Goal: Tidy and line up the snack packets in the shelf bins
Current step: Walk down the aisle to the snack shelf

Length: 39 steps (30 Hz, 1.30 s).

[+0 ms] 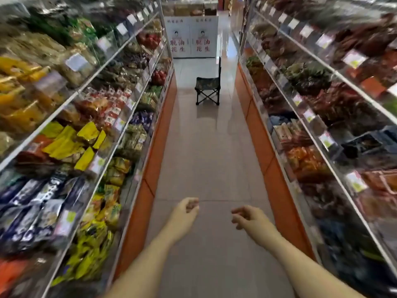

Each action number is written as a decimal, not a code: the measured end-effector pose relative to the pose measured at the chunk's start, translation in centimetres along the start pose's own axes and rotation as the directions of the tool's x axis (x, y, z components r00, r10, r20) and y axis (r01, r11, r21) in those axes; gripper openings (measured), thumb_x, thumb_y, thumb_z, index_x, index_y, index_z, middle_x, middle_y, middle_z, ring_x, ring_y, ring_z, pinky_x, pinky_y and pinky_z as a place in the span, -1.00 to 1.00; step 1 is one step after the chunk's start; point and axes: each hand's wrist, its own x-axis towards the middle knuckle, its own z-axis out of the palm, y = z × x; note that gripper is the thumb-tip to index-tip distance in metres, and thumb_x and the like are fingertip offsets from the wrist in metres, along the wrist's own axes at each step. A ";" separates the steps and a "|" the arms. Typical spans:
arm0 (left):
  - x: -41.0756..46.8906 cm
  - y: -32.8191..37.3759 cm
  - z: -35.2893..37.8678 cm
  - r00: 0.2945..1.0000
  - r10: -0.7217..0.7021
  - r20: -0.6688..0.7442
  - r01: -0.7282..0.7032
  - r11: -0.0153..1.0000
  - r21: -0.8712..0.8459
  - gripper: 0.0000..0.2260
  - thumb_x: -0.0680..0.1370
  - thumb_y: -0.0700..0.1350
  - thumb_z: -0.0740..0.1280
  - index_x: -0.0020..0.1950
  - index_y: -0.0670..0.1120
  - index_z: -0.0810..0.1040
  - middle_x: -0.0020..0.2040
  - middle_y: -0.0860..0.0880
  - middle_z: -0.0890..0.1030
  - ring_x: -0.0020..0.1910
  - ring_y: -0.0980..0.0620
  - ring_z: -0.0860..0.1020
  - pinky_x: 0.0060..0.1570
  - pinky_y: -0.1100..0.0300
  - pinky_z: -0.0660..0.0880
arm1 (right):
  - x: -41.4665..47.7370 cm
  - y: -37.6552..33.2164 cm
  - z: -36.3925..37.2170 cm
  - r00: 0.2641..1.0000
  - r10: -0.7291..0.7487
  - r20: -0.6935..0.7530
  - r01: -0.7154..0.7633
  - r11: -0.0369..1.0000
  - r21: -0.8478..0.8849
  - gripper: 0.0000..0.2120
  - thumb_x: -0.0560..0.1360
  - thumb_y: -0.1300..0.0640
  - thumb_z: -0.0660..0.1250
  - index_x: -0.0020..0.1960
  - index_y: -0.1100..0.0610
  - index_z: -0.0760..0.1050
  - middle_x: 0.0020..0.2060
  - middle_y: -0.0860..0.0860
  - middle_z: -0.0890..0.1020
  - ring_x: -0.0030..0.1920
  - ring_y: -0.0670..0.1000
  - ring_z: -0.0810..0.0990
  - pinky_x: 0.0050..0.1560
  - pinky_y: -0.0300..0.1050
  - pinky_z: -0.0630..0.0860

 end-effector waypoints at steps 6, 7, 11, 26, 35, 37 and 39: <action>0.6 -3.1 2.0 0.997 -0.080 -0.008 0.080 0.997 -0.011 -0.75 0.60 -0.24 0.23 0.28 -0.16 0.47 0.08 -0.05 0.53 0.01 0.04 0.52 -0.24 0.58 0.36 | 1.6 3.9 0.3 0.996 0.078 0.038 -0.078 0.997 0.006 -0.82 0.53 0.26 0.26 0.11 0.22 0.52 -0.13 0.11 0.63 -0.21 0.01 0.58 -0.19 -0.23 0.49; 0.8 -3.3 2.1 0.996 -0.089 -0.006 0.089 0.996 -0.013 -0.76 0.60 -0.23 0.24 0.27 -0.14 0.47 0.09 -0.06 0.55 0.02 0.03 0.53 -0.20 0.55 0.38 | 1.8 4.3 0.3 0.995 0.091 0.037 -0.092 0.996 0.017 -0.81 0.53 0.25 0.26 0.12 0.21 0.52 -0.12 0.11 0.63 -0.21 0.01 0.59 -0.21 -0.24 0.47; 3.2 -2.9 1.9 0.994 -0.107 -0.011 0.107 0.994 -0.002 -0.78 0.61 -0.18 0.23 0.25 -0.06 0.48 0.10 -0.02 0.56 0.07 0.02 0.55 -0.18 0.50 0.37 | 4.5 3.2 -0.5 0.995 0.101 0.006 -0.101 0.993 0.056 -0.76 0.52 0.25 0.26 0.18 0.18 0.50 -0.12 0.08 0.63 -0.22 -0.01 0.60 -0.19 -0.24 0.47; 26.1 3.1 -6.0 0.995 -0.092 0.044 0.089 0.995 0.055 -0.78 0.60 -0.19 0.24 0.24 -0.09 0.49 0.16 -0.07 0.56 0.10 -0.04 0.56 0.01 0.32 0.41 | 25.7 -6.3 -2.7 0.988 0.155 0.004 -0.155 0.983 0.099 -0.77 0.54 0.19 0.26 0.19 0.12 0.47 -0.10 0.08 0.63 -0.15 -0.02 0.60 -0.06 -0.13 0.49; 42.3 10.0 -5.5 0.993 -0.074 0.096 0.070 0.997 0.039 -0.77 0.60 -0.23 0.23 0.25 -0.14 0.49 0.10 -0.10 0.56 -0.02 0.02 0.54 -0.17 0.51 0.38 | 39.5 -8.4 -9.0 0.974 0.226 -0.005 -0.224 0.968 0.115 -0.77 0.53 0.24 0.25 0.18 0.17 0.48 -0.05 0.15 0.63 -0.16 0.03 0.59 -0.18 -0.15 0.50; 46.1 10.8 -5.3 0.993 -0.095 0.069 0.092 0.995 0.038 -0.80 0.59 -0.21 0.24 0.20 -0.07 0.49 0.11 -0.09 0.57 -0.01 0.02 0.56 -0.09 0.34 0.40 | 43.3 -8.4 -10.8 0.973 0.228 0.022 -0.229 0.972 0.055 -0.77 0.53 0.20 0.26 0.18 0.14 0.48 -0.08 0.09 0.64 -0.15 0.02 0.62 -0.08 -0.08 0.51; 49.4 12.0 -5.1 0.988 -0.143 0.063 0.142 0.989 0.033 -0.80 0.60 -0.19 0.24 0.21 -0.08 0.49 0.12 -0.07 0.57 0.01 0.02 0.57 -0.07 0.29 0.39 | 46.9 -8.9 -13.1 0.968 0.245 0.050 -0.245 0.970 -0.005 -0.79 0.54 0.17 0.26 0.17 0.12 0.47 -0.08 0.09 0.63 -0.12 0.02 0.62 -0.06 -0.08 0.50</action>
